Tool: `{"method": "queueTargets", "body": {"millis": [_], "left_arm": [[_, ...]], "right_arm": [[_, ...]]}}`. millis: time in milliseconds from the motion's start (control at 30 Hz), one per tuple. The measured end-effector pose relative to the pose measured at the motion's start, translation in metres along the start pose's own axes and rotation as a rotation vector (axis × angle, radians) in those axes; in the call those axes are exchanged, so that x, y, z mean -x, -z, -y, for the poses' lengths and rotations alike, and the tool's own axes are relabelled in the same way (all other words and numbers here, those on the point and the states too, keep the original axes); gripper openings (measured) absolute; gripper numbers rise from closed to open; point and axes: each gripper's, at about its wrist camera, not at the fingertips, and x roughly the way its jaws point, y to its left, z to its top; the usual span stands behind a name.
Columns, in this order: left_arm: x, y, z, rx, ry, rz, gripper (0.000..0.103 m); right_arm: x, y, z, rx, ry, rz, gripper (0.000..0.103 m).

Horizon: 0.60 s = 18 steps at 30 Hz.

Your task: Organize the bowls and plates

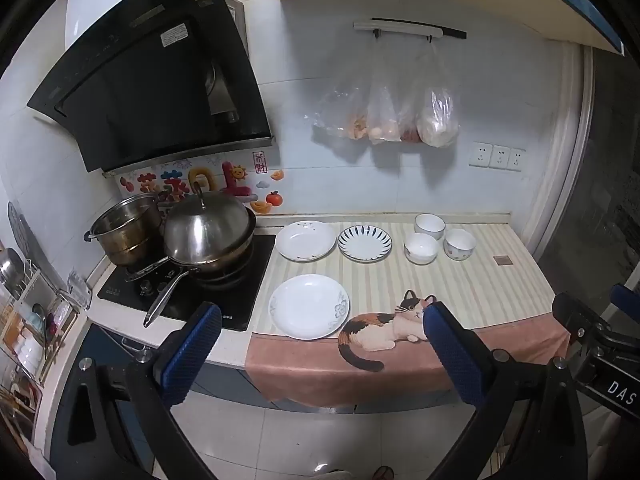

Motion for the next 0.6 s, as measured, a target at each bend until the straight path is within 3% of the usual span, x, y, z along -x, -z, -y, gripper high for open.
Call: {"method": "queueTargets", "body": {"millis": [600], "left_arm": [[0.0002,0.0001,0.0008,-0.019,-0.015,0.003,0.103]], "right_arm": [[0.0064,0.0014,0.0056,-0.003,-0.003,-0.001,0.103]]}}
